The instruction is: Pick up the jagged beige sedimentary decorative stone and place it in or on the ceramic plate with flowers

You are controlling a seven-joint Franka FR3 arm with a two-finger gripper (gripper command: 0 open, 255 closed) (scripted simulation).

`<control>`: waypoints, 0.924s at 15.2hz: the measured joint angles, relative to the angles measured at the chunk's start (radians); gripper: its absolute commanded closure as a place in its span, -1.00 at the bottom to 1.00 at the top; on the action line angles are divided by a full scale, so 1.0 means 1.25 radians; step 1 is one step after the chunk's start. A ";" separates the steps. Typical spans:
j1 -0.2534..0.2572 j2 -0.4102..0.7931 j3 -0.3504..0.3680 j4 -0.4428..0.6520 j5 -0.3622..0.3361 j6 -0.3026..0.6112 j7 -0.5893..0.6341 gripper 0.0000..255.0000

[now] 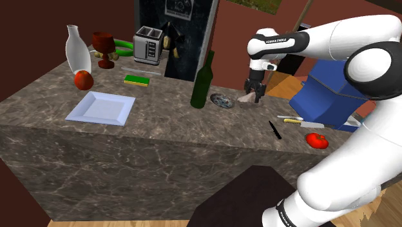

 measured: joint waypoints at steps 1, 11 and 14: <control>0.003 0.026 0.002 0.037 0.000 -0.011 0.004 1.00; 0.053 0.402 0.019 0.630 -0.004 -0.233 0.041 1.00; 0.062 0.471 0.019 0.733 -0.005 -0.269 0.045 1.00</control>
